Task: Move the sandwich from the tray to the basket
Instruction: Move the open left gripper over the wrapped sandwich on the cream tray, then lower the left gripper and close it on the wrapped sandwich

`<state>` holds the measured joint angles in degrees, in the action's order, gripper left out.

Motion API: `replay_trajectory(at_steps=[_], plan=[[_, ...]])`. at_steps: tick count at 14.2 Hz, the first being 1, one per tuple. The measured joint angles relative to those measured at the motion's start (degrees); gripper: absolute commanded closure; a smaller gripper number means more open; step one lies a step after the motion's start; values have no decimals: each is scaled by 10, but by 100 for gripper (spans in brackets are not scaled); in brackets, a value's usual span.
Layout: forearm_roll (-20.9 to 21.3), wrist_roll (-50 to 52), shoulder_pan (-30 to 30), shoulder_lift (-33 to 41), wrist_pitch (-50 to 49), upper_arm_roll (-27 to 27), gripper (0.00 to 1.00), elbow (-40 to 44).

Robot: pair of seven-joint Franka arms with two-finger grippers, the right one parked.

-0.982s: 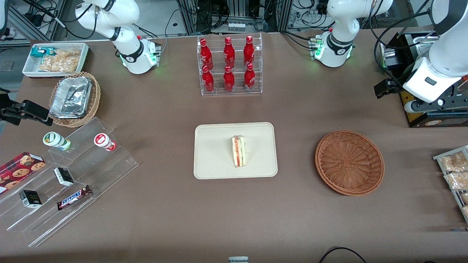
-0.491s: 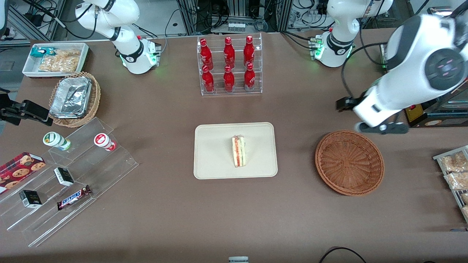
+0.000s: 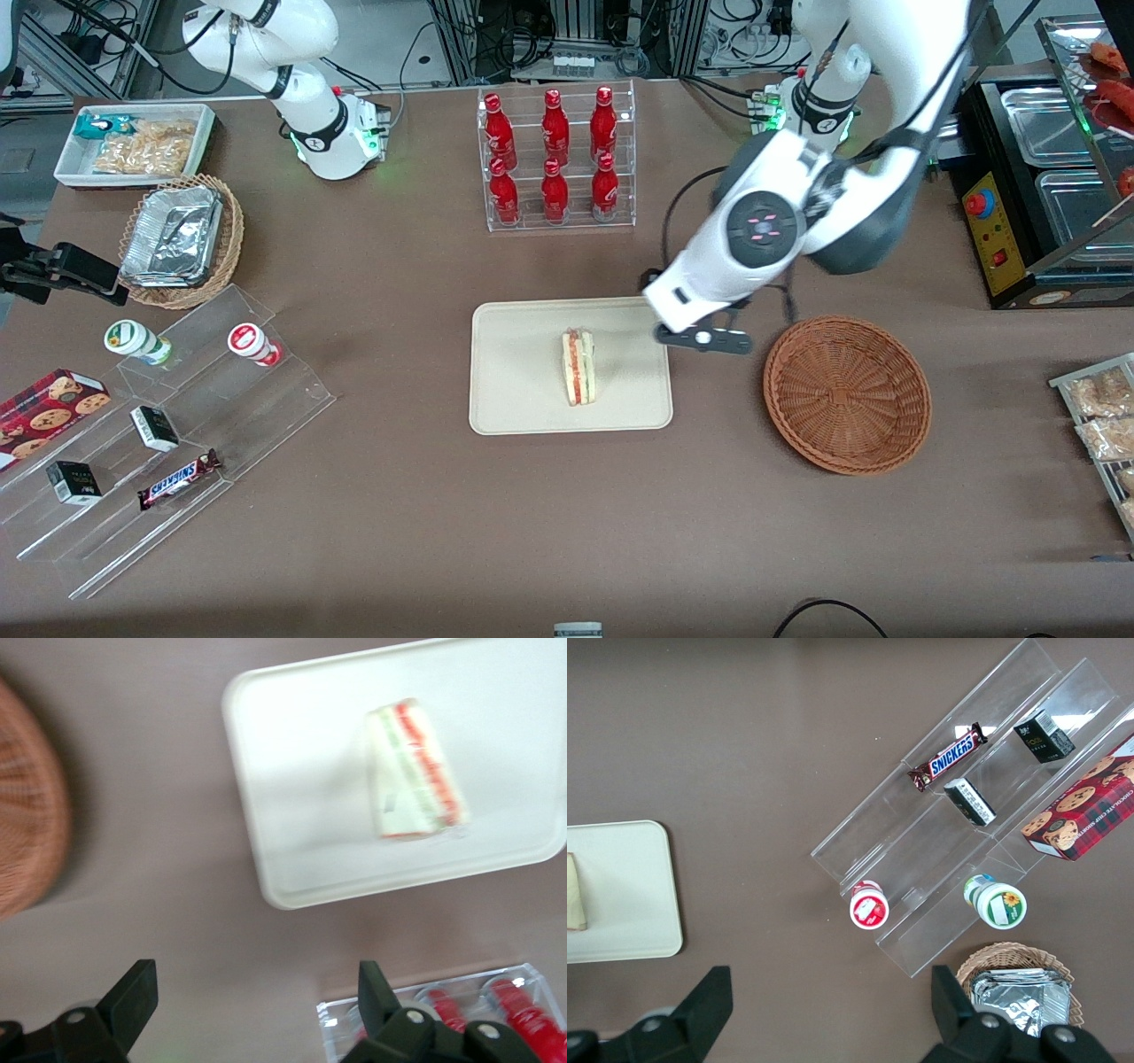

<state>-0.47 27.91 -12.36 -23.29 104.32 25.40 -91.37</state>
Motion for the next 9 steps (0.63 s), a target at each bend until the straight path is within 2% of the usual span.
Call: replay_trajectory(at_steps=[3, 6, 9], plan=[[16, 67, -50, -49, 72, 0, 0, 3], [95, 168, -88, -101, 126, 0, 0, 24], [165, 246, -119, -161, 139, -1, 0, 65]])
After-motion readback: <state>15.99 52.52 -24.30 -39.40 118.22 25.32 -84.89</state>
